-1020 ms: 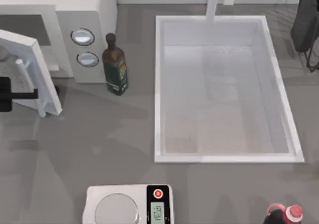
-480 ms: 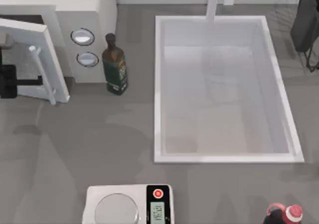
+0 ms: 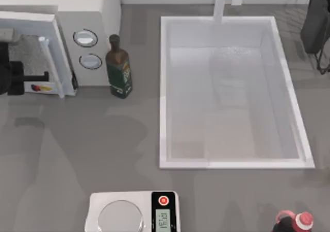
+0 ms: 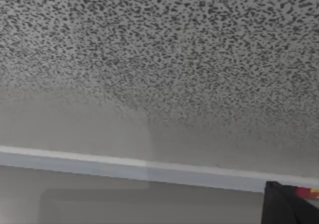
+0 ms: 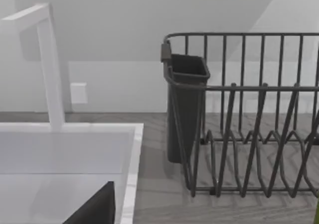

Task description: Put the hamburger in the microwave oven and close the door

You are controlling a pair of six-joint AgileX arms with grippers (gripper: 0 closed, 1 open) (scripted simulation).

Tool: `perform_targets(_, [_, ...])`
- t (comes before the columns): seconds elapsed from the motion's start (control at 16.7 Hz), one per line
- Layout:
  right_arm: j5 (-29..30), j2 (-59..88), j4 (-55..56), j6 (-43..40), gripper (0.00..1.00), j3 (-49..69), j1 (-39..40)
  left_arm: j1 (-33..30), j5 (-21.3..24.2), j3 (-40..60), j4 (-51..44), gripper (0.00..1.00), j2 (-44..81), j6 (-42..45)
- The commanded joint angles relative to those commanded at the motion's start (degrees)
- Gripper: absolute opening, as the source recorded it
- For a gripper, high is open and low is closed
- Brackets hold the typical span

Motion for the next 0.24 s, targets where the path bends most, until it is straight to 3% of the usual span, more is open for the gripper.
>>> perform_targets(0.24, [0.0, 0.0, 0.0, 0.0, 1.0, 0.0, 0.0, -0.3, -0.1, 3.8, -0.4, 0.0, 3.3, -0.2])
